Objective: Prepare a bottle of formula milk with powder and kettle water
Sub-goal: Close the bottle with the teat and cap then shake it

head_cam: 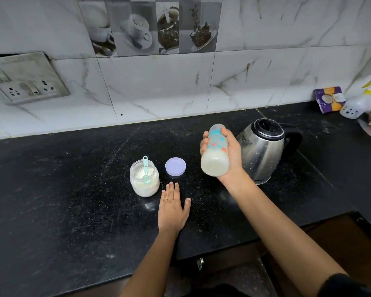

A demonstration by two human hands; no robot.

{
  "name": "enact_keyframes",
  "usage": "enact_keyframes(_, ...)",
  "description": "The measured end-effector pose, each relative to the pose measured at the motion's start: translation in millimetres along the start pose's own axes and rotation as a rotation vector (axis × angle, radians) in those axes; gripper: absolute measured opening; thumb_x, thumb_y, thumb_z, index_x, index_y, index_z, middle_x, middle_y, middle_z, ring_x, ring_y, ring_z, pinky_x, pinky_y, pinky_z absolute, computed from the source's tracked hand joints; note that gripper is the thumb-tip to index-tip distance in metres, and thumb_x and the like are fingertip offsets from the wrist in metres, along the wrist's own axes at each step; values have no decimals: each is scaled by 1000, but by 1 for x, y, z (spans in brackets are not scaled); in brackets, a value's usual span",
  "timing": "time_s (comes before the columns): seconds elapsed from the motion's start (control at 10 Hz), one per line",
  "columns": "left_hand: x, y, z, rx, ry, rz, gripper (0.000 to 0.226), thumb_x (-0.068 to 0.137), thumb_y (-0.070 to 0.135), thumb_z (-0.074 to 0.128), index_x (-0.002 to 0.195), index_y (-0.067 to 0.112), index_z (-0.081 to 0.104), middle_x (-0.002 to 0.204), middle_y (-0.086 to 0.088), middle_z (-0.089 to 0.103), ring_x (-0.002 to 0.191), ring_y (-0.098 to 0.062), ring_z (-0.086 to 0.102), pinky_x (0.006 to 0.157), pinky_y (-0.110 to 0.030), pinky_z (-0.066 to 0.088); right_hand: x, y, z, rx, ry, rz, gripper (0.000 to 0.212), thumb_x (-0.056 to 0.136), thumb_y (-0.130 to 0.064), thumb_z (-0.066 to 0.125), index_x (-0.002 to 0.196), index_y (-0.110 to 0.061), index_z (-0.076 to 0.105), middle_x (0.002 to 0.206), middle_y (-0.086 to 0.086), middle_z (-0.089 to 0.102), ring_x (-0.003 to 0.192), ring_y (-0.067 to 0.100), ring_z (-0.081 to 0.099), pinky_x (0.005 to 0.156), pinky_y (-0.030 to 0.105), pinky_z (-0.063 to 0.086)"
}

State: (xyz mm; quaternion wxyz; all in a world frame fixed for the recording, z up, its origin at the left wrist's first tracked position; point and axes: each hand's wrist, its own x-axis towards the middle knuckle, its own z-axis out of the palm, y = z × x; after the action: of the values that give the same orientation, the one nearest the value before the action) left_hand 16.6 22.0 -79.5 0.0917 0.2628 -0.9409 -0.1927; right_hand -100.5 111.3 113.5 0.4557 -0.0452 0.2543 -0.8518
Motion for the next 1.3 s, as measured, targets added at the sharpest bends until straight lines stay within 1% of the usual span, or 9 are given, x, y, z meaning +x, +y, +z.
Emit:
enact_keyframes(0.1, 1, 0, 0, 2, -4, -3, 68, 99, 47, 29, 152, 10, 9, 160, -8, 7, 147, -16, 0, 119, -30, -4, -9, 3, -3, -191, -100, -26, 60, 62, -17, 74, 116, -18, 48, 82, 9, 59, 54, 20, 55, 46, 27, 49)
enact_keyframes(0.3, -1, 0, -1, 0, 3, 6, 68, 99, 47, 29, 151, 10, 9, 160, -8, 8, 147, -17, 1, 119, -29, -4, 1, -6, -3, -4, -5, -37, 61, 40, -22, 88, 89, -4, 58, 78, 5, 57, 56, 17, 58, 50, 26, 52)
enact_keyframes(0.5, -1, 0, -1, 0, 2, 4, 68, 99, 47, 28, 151, 10, 9, 160, -8, 8, 147, -17, 1, 119, -29, -5, -2, -12, -7, -51, 7, -18, 47, 74, -32, 50, 110, -2, 47, 87, 9, 54, 63, 21, 59, 57, 30, 54)
enact_keyframes(0.6, -1, 0, -2, -5, 2, 4, 68, 99, 47, 29, 152, 9, 9, 160, -8, 8, 147, -17, 1, 119, -29, -5, -1, -15, -10, -41, -76, -29, 66, 70, -20, 61, 130, -10, 36, 96, 18, 60, 75, 31, 64, 69, 41, 55)
enact_keyframes(0.7, -1, 1, -1, -5, 3, 4, 67, 99, 47, 29, 151, 9, 10, 159, -9, 8, 147, -17, 1, 119, -29, -4, -3, -16, -5, -151, -198, -14, 75, 59, -22, 80, 124, -4, 49, 92, 15, 64, 73, 26, 64, 64, 35, 55)
enact_keyframes(0.8, 0, 0, -1, -2, 5, 2, 67, 99, 47, 29, 151, 9, 10, 160, -8, 8, 147, -17, 1, 119, -29, -5, -2, -17, 3, -76, -310, 21, 55, 56, -27, 83, 104, -7, 66, 85, 11, 60, 64, 20, 56, 51, 28, 51)
enact_keyframes(0.9, 0, 1, -1, 4, 3, 2, 68, 99, 47, 28, 151, 10, 9, 160, -8, 8, 147, -17, 0, 118, -28, -6, 2, -14, 5, 159, -388, 186, 48, 73, -20, 70, 116, -7, 54, 93, 17, 53, 74, 28, 58, 64, 41, 57)
enact_keyframes(1.0, -2, 1, 0, 4, -4, 2, 68, 99, 47, 28, 151, 10, 9, 160, -8, 7, 147, -17, 0, 118, -28, -6, -2, -10, -1, 41, -677, 279, 57, 83, -20, 63, 136, -18, 42, 106, 24, 54, 75, 37, 63, 63, 43, 57)
enact_keyframes(1.3, -1, 0, -1, -7, 8, 4, 67, 99, 47, 28, 152, 10, 9, 160, -9, 8, 147, -16, 0, 118, -28, -6, 13, -6, 4, -22, -420, 176, 47, 67, -17, 78, 109, -6, 60, 87, 13, 60, 58, 23, 57, 49, 30, 52)
